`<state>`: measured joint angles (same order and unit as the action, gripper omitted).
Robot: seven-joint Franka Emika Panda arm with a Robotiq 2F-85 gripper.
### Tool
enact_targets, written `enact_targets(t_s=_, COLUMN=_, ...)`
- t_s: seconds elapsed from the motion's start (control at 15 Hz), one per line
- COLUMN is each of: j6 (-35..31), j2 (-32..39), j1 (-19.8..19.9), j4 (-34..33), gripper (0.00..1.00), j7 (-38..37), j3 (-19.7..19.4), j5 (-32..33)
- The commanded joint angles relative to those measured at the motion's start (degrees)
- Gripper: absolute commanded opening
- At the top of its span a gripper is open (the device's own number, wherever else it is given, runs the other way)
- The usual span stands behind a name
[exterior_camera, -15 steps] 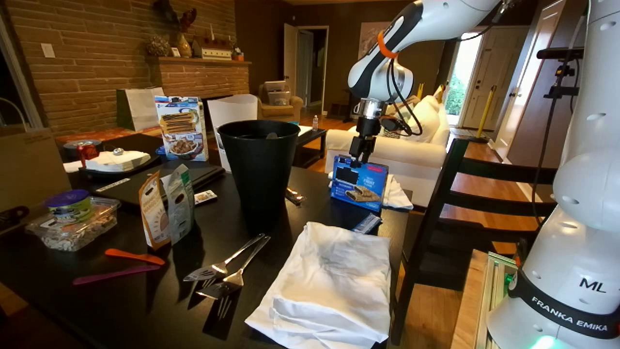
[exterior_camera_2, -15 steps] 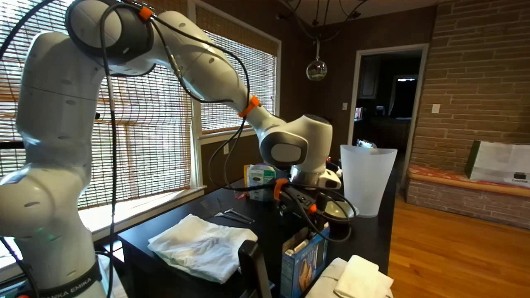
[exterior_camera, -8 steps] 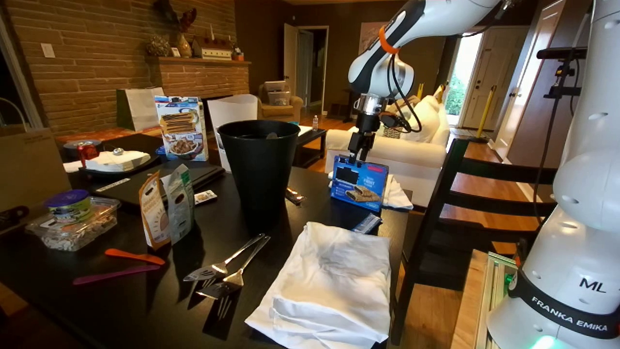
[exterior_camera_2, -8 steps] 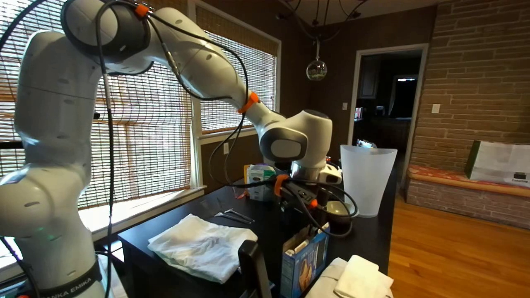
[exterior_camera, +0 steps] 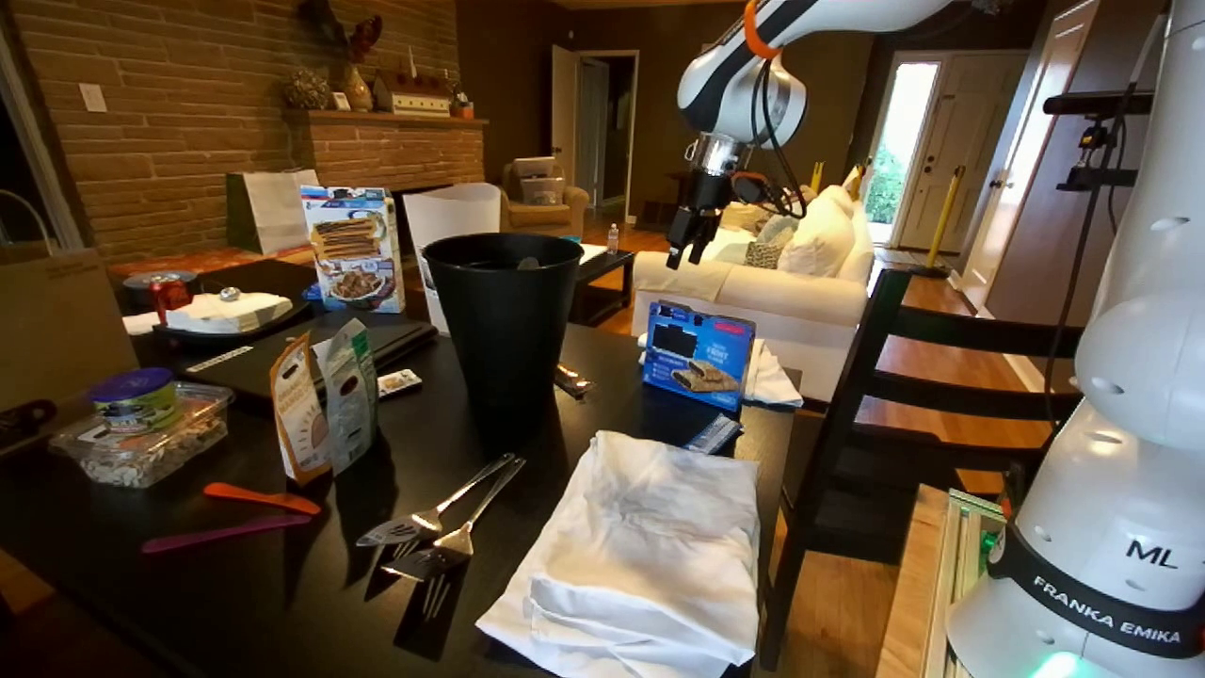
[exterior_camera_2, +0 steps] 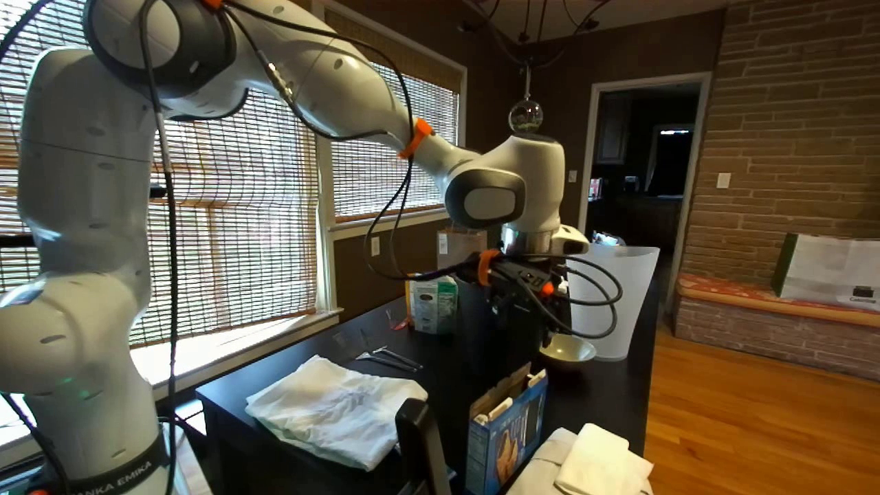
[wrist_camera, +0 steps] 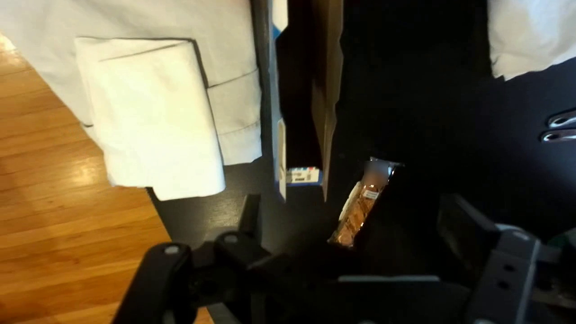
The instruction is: Put the chocolate bar inside the box
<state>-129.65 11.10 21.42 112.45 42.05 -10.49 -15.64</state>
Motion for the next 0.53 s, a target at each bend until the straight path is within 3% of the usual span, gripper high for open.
enact_targets(t_s=0.0, j6=0.66, j2=0.05, j1=-0.28, j4=-1.21, gripper=1.0, j7=0.01, j3=-0.65, j5=-0.06)
enact_targets(t_s=0.47, j6=2.05, j2=0.2, j1=-0.04, j4=-2.99, gripper=1.0, j7=0.01, j3=-1.1, j5=-0.04)
